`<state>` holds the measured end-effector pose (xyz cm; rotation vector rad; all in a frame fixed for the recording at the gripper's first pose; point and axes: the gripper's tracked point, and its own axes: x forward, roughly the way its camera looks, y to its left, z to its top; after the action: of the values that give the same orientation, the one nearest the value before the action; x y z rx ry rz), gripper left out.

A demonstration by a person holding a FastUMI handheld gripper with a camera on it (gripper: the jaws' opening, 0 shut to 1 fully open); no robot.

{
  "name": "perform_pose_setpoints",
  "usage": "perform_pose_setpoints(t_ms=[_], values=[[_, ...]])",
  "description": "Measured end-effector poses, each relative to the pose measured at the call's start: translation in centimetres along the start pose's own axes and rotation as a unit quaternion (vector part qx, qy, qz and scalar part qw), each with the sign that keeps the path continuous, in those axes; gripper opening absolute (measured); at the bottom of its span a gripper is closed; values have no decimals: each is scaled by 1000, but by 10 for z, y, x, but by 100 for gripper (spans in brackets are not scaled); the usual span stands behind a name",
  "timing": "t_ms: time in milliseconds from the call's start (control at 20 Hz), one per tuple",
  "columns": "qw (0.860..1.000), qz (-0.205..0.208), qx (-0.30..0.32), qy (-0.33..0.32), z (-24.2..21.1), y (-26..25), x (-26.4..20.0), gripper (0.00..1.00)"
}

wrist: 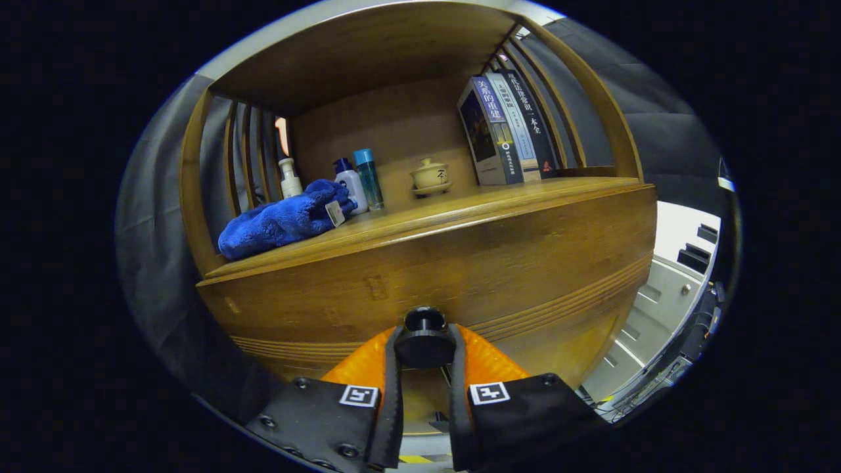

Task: Pull open the drawer, take out the items inside it, and place them on the countertop above the cabinet.

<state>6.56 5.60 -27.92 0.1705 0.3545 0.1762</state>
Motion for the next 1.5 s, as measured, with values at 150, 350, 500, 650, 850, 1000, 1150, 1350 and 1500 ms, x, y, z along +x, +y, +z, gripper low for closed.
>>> perform_pose_setpoints(t_ms=[150,350,500,650,850,1000,1150,1350,1500], values=[[1000,-2,3,1,-4,-1,-17,37],[1000,-5,-5,5,-9,-2,-42,37],[1000,-7,-11,6,-14,-4,-63,37],[1000,-8,-14,9,-19,-6,-83,37],[1000,-11,-14,15,-27,-8,-107,37],[1000,-10,-15,19,-34,-9,-123,37],[999,-11,-21,25,-39,-11,-136,37],[999,-13,-19,27,-45,-8,-153,37],[999,-15,-15,25,-47,-7,-160,37]])
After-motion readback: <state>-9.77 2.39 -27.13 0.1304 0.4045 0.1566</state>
